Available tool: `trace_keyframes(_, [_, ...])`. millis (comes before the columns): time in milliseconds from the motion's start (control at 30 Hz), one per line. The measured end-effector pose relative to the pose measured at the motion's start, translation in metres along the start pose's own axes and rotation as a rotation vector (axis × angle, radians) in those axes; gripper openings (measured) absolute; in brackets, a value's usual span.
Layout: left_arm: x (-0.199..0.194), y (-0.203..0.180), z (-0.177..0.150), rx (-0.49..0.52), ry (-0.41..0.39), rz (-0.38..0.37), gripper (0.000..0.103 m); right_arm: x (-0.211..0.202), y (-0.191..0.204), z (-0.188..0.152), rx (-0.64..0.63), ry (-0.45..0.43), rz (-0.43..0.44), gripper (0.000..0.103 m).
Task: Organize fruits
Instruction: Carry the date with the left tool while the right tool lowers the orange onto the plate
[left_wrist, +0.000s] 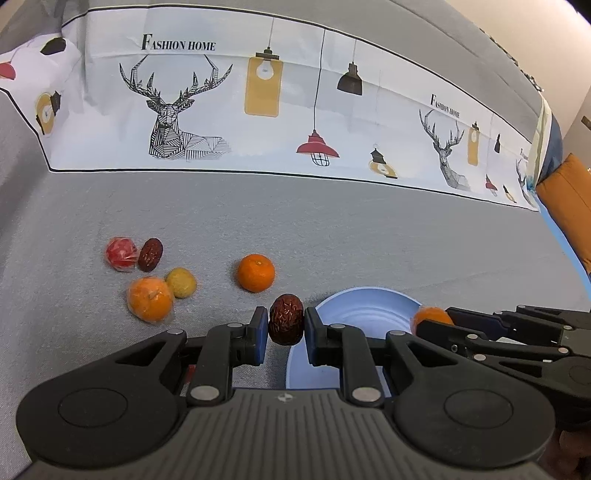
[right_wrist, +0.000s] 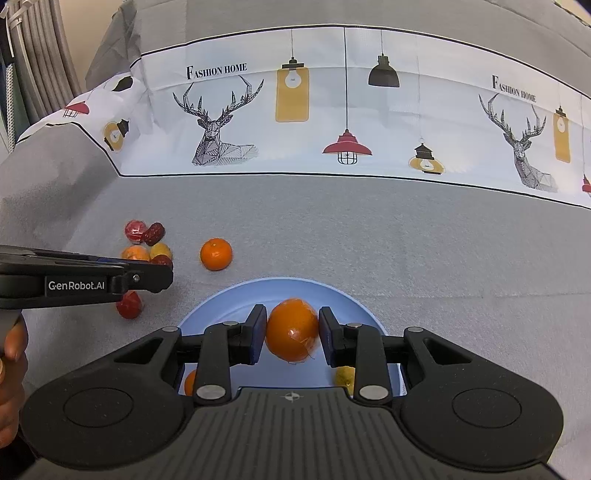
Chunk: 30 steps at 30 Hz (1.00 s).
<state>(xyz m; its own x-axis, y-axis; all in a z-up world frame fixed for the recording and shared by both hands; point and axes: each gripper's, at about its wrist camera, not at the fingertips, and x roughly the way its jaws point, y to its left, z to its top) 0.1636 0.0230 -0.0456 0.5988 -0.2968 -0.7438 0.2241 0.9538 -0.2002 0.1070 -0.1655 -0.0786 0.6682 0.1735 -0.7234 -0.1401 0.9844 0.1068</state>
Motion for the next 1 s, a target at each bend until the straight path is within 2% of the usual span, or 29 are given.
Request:
trace_keyframes(733, [0.001, -0.008, -0.002, 0.038, -0.007, -0.014, 0.023, 0.001, -0.001, 0.0, 0.01, -0.004, -0.032, 0.032])
trace_keyframes(1000, [0.0, -0.024, -0.005, 0.124, -0.024, -0.042, 0.023, 0.003, -0.003, -0.001, 0.017, 0.007, -0.051, 0.032])
